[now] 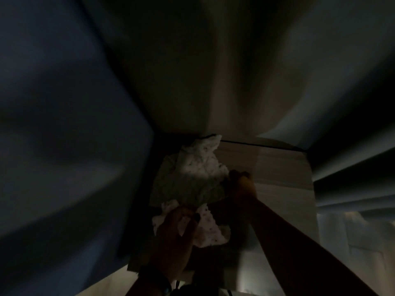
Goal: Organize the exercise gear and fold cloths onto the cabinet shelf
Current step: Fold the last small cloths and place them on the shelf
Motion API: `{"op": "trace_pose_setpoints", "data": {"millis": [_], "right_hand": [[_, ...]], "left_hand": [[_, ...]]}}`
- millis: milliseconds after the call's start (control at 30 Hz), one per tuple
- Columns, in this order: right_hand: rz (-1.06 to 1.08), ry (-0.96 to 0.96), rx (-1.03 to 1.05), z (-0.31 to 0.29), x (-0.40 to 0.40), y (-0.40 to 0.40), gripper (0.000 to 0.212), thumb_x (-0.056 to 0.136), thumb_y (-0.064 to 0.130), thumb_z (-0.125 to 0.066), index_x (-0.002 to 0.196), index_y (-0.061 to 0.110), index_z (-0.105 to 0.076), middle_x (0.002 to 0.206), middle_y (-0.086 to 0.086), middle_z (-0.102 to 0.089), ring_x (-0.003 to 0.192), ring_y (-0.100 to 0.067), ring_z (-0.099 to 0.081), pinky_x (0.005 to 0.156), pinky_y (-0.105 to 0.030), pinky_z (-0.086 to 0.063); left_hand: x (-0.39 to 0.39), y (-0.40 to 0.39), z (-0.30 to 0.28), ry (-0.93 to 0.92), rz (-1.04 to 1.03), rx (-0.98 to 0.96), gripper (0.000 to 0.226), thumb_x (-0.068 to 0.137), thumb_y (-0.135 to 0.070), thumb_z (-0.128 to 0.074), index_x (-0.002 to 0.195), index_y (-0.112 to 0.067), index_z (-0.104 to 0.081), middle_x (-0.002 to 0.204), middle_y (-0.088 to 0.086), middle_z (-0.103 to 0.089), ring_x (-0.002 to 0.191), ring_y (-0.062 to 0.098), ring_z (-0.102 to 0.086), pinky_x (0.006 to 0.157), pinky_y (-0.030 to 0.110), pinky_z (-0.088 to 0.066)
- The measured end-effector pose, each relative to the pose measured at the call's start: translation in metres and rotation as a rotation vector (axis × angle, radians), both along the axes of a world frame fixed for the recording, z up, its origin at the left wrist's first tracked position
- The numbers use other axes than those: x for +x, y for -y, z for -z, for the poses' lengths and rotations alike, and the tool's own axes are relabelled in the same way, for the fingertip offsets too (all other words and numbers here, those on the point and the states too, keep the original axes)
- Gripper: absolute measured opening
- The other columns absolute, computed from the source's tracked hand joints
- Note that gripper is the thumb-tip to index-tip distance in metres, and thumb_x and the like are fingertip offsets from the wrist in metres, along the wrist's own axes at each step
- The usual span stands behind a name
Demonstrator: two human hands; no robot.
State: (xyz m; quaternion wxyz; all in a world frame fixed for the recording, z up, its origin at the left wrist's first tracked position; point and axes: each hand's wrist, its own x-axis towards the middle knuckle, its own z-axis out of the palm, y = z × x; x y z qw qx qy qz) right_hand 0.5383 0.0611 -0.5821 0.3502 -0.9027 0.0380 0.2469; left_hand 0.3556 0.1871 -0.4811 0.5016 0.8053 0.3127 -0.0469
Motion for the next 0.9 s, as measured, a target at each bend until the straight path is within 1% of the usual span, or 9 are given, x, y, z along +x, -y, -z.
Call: {"op": "trace_pose_setpoints", "data": {"millis": [100,167,267,367,467,567,633,767,900], "right_hand": [[-0.041,0.088,0.096,-0.02,-0.015,0.0,0.027,0.095,0.027,-0.057,0.115,0.012,-0.066,0.113,-0.011,-0.067,0.105,-0.028,-0.061,0.075,-0.02,-0.043],[-0.022,0.092,0.197,-0.04,-0.022,0.001,0.026,0.095,0.027,-0.058,0.117,0.015,-0.066,0.11,-0.003,-0.066,0.106,-0.02,-0.059,0.075,-0.018,-0.038],[-0.135,0.054,0.225,-0.083,-0.025,0.001,0.033,0.091,0.023,-0.064,0.121,0.01,-0.062,0.117,-0.011,-0.065,0.106,-0.024,-0.06,0.08,-0.024,-0.043],[-0.2,0.092,0.253,-0.139,-0.025,-0.003,0.026,0.089,0.022,-0.067,0.112,0.01,-0.063,0.115,-0.012,-0.065,0.108,-0.03,-0.06,0.095,-0.04,-0.047],[-0.183,0.198,0.337,-0.198,-0.028,-0.007,0.014,0.084,0.011,-0.07,0.086,0.02,-0.06,0.089,-0.005,-0.064,0.088,-0.02,-0.06,0.084,-0.024,-0.045],[-0.156,0.213,0.492,-0.263,-0.035,-0.007,0.029,0.084,0.002,-0.067,0.101,0.022,-0.055,0.078,0.006,-0.06,0.071,-0.006,-0.057,0.067,-0.01,-0.044],[-0.223,0.212,0.58,-0.302,-0.043,-0.007,0.031,0.085,-0.007,-0.061,0.109,0.013,-0.059,0.084,-0.002,-0.062,0.072,-0.005,-0.057,0.072,-0.017,-0.046],[-0.419,0.148,0.619,-0.365,-0.062,-0.004,0.018,0.082,-0.003,-0.062,0.087,0.012,-0.071,0.073,0.013,-0.07,0.068,0.006,-0.065,0.066,-0.01,-0.047],[-0.587,0.076,0.64,-0.407,-0.089,-0.005,0.026,0.066,0.015,-0.066,0.08,0.037,-0.07,0.087,0.001,-0.074,0.088,-0.019,-0.071,0.088,-0.042,-0.055]], "left_hand": [[-0.01,-0.017,-0.016,-0.016,-0.063,-0.031,0.014,0.091,-0.033,-0.059,0.096,-0.046,-0.056,0.095,-0.026,-0.064,0.093,-0.002,-0.06,0.081,0.024,-0.049],[-0.01,-0.021,-0.032,-0.011,-0.123,-0.142,0.016,0.092,-0.027,-0.059,0.094,-0.042,-0.057,0.085,-0.028,-0.066,0.079,-0.008,-0.063,0.068,0.019,-0.048],[-0.009,-0.025,-0.068,0.04,-0.192,-0.13,0.019,0.093,-0.014,-0.058,0.086,-0.032,-0.059,0.069,-0.007,-0.063,0.055,-0.009,-0.059,0.048,0.01,-0.044],[-0.014,-0.025,-0.11,0.135,-0.189,-0.041,0.032,0.093,-0.003,-0.056,0.084,-0.034,-0.056,0.073,-0.009,-0.062,0.062,-0.012,-0.06,0.055,0.007,-0.046],[-0.023,-0.019,-0.148,0.193,-0.178,-0.013,0.025,0.092,-0.005,-0.06,0.088,-0.03,-0.059,0.082,-0.008,-0.065,0.075,-0.01,-0.06,0.066,0.006,-0.044],[-0.031,-0.009,-0.177,0.267,-0.215,-0.002,0.017,0.091,-0.004,-0.062,0.096,-0.02,-0.063,0.092,-0.004,-0.068,0.086,0.004,-0.063,0.076,0.015,-0.047],[-0.038,0.004,-0.196,0.297,-0.257,-0.021,0.018,0.089,-0.003,-0.064,0.103,-0.014,-0.065,0.1,-0.001,-0.068,0.093,0.011,-0.064,0.082,0.026,-0.051],[-0.042,0.036,-0.229,0.288,-0.276,-0.015,0.031,0.082,-0.013,-0.075,0.1,-0.032,-0.06,0.1,-0.019,-0.062,0.087,-0.009,-0.059,0.074,0.007,-0.044],[-0.049,0.058,-0.245,0.19,-0.223,0.156,0.048,0.079,-0.049,-0.07,0.121,-0.036,-0.051,0.113,-0.02,-0.052,0.101,0.001,-0.053,0.09,0.021,-0.043]]}}
